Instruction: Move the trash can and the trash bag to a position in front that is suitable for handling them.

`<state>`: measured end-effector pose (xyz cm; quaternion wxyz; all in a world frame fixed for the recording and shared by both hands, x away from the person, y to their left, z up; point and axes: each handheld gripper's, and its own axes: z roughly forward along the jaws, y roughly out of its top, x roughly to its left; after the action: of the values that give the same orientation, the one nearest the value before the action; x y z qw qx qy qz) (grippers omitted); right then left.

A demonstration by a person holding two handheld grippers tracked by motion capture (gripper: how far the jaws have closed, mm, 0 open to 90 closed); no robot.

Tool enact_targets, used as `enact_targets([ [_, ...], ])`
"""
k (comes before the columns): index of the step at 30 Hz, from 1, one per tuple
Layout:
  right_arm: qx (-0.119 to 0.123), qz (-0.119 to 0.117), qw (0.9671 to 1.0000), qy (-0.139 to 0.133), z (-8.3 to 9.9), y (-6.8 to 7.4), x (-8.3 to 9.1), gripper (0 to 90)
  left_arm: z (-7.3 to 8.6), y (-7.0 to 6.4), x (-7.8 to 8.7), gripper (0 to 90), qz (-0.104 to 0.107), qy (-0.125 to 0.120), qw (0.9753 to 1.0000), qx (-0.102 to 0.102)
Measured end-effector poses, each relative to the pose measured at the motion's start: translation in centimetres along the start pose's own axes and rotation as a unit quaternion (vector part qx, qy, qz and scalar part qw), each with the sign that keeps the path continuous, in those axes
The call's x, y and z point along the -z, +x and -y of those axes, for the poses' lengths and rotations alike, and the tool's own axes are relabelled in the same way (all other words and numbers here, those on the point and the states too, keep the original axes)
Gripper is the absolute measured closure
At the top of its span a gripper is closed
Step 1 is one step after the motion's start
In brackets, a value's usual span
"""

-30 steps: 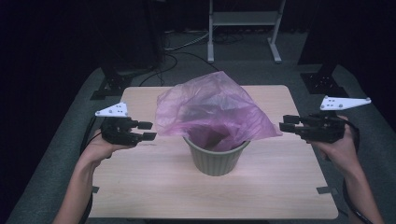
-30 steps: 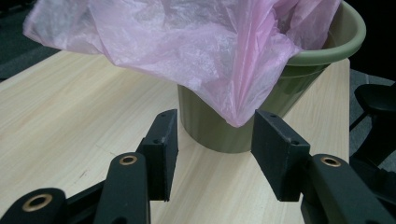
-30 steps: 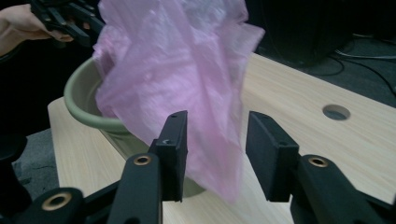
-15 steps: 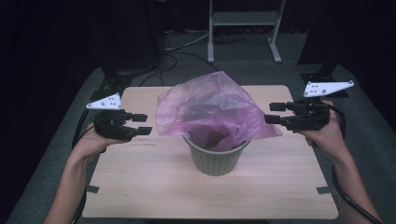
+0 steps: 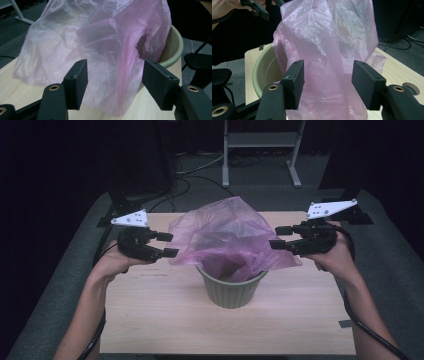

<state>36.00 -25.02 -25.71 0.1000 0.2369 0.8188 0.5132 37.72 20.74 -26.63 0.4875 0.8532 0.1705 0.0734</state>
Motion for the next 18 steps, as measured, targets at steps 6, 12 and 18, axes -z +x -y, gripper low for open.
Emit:
enact_targets([
  [6, 0.002, -0.002, 1.0, 0.005, -0.1, 0.0, -0.4, 47.7, -1.4, -0.1, -1.9, 35.9, 0.006, 0.013, 0.9999, -0.008],
  [12, 0.009, 0.006, 0.9999, 0.011, -0.3, 0.3, -0.7, 56.5, -2.5, -0.1, -3.7, 42.7, -0.004, 0.029, 0.9994, -0.016],
  [18, 0.009, 0.015, 0.9997, 0.019, -0.1, 0.3, -0.8, 75.6, -2.7, -0.3, -4.5, 69.0, -0.002, 0.037, 0.999, -0.024],
])
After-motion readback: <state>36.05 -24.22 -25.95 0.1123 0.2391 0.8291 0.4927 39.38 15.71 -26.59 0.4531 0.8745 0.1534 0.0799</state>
